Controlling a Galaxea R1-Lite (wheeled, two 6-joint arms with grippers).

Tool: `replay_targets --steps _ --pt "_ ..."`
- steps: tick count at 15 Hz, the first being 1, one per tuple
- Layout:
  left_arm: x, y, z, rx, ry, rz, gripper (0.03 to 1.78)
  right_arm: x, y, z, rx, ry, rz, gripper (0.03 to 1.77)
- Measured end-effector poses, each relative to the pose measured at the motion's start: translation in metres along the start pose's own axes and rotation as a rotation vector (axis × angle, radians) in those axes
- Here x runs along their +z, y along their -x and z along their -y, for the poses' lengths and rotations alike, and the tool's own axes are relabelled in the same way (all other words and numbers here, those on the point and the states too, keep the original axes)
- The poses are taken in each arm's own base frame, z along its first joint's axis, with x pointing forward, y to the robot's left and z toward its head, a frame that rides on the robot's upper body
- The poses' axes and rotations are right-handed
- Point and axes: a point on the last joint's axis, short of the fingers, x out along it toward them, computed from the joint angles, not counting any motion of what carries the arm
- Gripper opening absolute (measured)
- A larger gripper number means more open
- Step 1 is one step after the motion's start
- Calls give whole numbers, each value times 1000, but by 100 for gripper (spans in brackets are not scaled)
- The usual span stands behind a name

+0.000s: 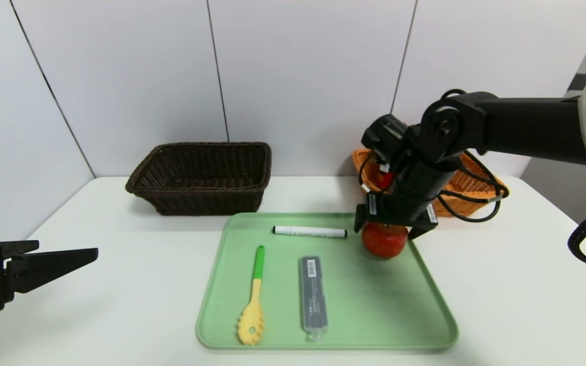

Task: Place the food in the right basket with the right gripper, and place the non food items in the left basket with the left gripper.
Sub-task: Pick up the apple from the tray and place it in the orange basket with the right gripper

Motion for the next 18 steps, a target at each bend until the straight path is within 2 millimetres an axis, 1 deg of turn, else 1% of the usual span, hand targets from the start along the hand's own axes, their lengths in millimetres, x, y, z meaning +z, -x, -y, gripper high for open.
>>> replay_targets --steps 7,8,9,10,12,15,17,18 --pt "0 0 0 -1 -1 1 169 1 -11 -1 -12 2 -18 170" --pt "0 0 0 0 -1 1 169 1 -12 -2 -12 3 -19 160" --pt "0 1 0 -1 -2 2 169 1 -12 -2 -13 3 -21 142" --pt "0 1 0 -1 -1 3 169 1 -13 -2 -10 2 -21 131" --pt "0 2 0 -1 -1 5 169 1 -14 -2 -8 2 -20 127" --pt "-1 3 1 -1 -2 8 169 1 -13 -2 -6 1 -20 127" --pt "0 4 1 -1 -3 15 169 0 -6 -4 8 3 -11 127" --pt "0 5 1 0 -3 17 169 -2 1 -5 23 4 0 126"
